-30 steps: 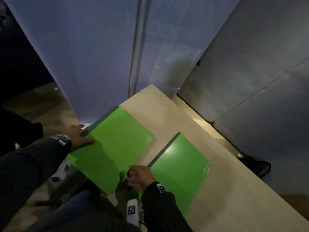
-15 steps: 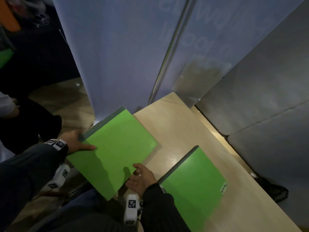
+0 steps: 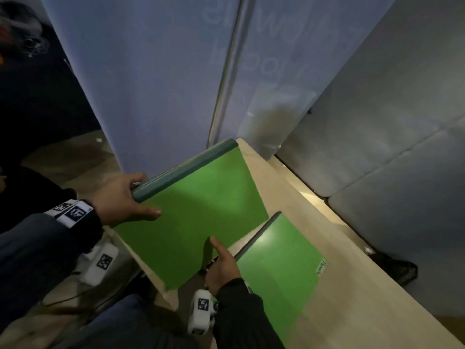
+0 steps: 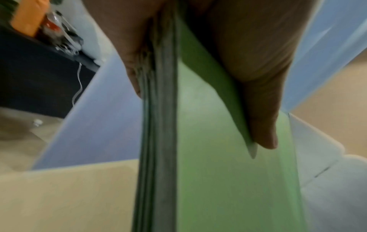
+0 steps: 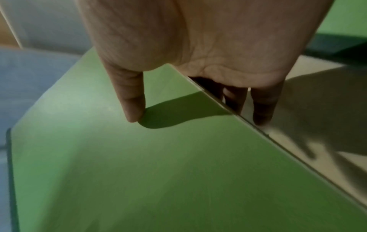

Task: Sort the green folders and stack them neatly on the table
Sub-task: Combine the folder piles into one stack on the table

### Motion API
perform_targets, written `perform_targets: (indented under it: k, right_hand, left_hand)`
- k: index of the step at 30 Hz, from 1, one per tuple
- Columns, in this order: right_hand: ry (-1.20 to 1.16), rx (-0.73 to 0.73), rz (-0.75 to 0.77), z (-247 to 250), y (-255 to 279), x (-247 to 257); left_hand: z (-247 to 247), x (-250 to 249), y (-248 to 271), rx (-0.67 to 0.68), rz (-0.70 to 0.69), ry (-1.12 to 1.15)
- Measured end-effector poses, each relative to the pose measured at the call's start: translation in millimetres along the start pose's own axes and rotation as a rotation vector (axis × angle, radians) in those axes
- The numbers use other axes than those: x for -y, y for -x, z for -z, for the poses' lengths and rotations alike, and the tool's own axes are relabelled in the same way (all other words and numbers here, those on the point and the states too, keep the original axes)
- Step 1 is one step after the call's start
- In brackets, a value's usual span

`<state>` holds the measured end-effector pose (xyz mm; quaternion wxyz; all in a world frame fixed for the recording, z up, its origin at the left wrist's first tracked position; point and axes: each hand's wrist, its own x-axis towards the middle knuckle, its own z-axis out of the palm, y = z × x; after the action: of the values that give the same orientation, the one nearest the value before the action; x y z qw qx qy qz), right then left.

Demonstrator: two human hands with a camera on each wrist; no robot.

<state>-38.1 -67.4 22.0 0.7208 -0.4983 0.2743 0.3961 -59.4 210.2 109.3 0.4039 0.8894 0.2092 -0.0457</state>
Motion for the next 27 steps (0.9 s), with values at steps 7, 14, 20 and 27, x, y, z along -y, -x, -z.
perform_targets:
  k: [7,14,20,27]
  right_hand:
    - [-0.193,-0.205,0.296,103.3,53.1,40.3]
    - [-0.058,-0.519,0.466,185.8,107.3,38.3]
    - [0.186,-0.668,0.71,214.8,140.1,41.1]
    - [0.25,-0.459,0.833,228.3,176.8,37.5]
  left_hand:
    - [-97.1,-65.0,0.7,0.103,-0.114,0.216]
    - [-199.9,-107.0,17.8,0.339,-0.162,0.2]
    - [-211.9,-149.8,12.6,0.476,-0.348,0.174]
    - [-230.8,-150.1,5.0,0.626,-0.257,0.44]
